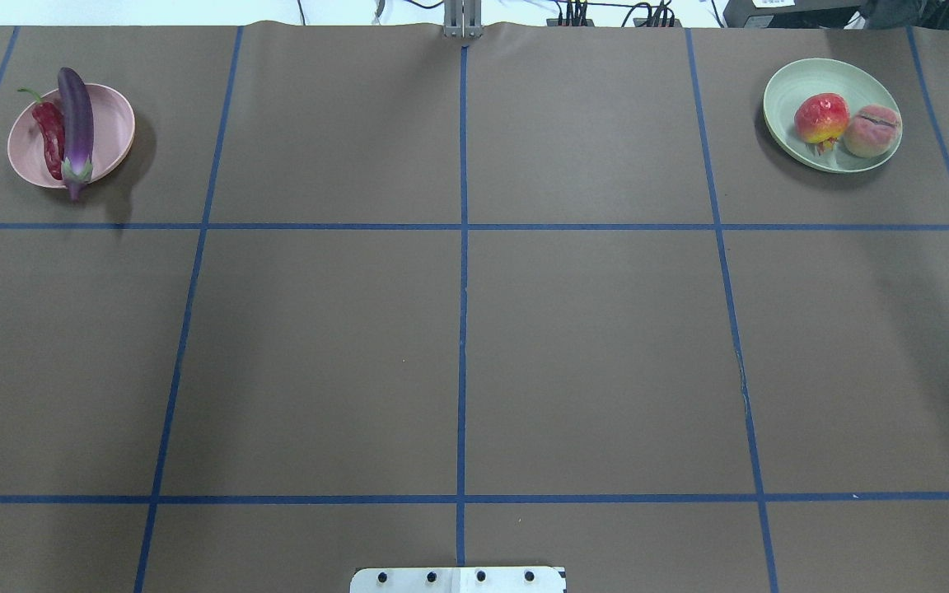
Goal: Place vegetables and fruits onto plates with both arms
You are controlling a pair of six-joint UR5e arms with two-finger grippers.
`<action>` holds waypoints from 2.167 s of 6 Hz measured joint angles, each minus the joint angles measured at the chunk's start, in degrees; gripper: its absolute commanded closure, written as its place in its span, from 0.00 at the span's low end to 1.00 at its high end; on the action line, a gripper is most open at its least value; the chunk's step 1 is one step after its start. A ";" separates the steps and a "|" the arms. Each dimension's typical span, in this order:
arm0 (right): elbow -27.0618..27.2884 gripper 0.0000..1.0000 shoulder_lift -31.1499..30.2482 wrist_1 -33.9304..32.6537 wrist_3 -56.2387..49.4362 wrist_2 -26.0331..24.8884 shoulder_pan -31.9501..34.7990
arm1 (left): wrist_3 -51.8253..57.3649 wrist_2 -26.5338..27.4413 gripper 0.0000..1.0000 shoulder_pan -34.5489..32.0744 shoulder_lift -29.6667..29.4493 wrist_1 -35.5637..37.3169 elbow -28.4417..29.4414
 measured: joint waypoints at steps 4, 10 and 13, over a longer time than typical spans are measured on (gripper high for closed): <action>0.42 0.00 -0.33 0.00 -0.02 -0.23 0.12 | 0.09 0.00 0.00 0.08 0.29 -0.28 0.14; 0.38 0.00 -1.97 0.07 -0.36 -0.01 0.25 | 0.10 -0.35 0.00 0.22 -1.38 -0.42 1.17; 3.09 0.00 -3.84 0.09 -0.22 0.02 0.26 | 0.45 -0.35 0.00 0.22 -1.45 -0.48 0.95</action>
